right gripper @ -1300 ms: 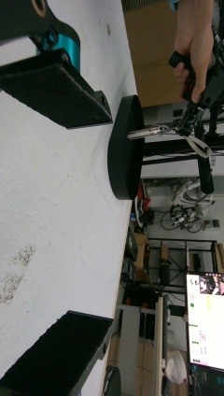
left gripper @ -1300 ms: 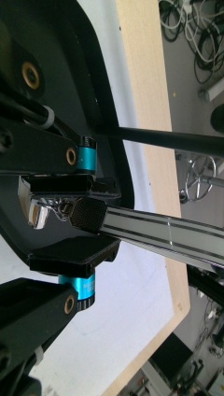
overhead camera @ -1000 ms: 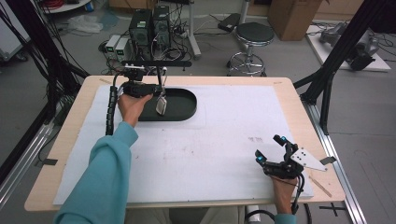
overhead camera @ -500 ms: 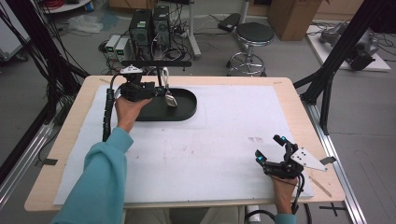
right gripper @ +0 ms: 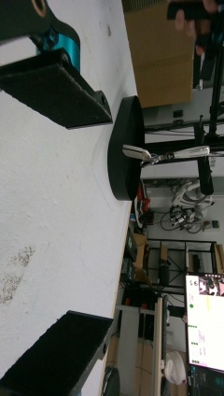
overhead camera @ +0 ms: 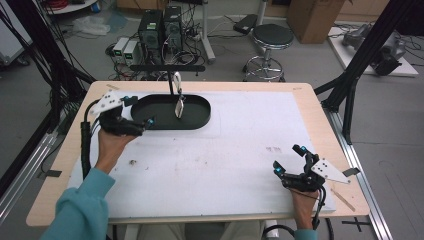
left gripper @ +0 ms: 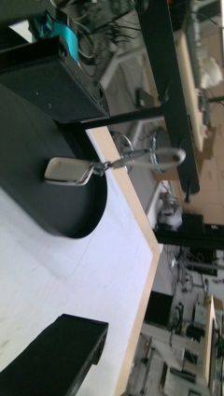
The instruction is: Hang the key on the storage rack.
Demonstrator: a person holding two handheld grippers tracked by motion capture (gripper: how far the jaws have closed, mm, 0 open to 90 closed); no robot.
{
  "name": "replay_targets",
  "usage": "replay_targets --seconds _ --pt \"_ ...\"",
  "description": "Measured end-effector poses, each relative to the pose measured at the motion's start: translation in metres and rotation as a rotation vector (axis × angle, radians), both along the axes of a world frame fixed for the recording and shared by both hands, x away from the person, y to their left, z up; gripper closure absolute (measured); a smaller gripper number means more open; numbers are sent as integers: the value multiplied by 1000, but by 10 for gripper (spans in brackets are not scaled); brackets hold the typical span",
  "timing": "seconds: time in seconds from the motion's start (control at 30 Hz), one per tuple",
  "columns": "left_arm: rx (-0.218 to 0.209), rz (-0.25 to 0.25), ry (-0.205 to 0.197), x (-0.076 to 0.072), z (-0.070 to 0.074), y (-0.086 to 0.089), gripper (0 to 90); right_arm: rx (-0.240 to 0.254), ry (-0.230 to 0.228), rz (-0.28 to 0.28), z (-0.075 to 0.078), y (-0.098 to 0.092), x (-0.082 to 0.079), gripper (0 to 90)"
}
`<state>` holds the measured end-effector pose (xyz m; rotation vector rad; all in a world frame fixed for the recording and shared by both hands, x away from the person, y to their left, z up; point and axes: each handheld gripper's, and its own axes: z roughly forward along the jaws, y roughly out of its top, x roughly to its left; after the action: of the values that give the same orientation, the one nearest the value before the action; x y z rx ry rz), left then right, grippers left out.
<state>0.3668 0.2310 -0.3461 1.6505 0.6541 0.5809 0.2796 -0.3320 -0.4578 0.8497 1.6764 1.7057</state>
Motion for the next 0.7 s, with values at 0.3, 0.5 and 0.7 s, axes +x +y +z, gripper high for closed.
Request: replay_targets --seconds 0.3,0.5,0.7 --pt "-58 -17 -65 -55 -38 33 17 2 2 -1 0 0 0 36" --pt "-184 10 -108 -86 -73 57 17 -1 0 -3 0 0 0 36" --pt "-216 46 -90 -97 -97 69 17 -8 -8 -6 0 0 0 36"
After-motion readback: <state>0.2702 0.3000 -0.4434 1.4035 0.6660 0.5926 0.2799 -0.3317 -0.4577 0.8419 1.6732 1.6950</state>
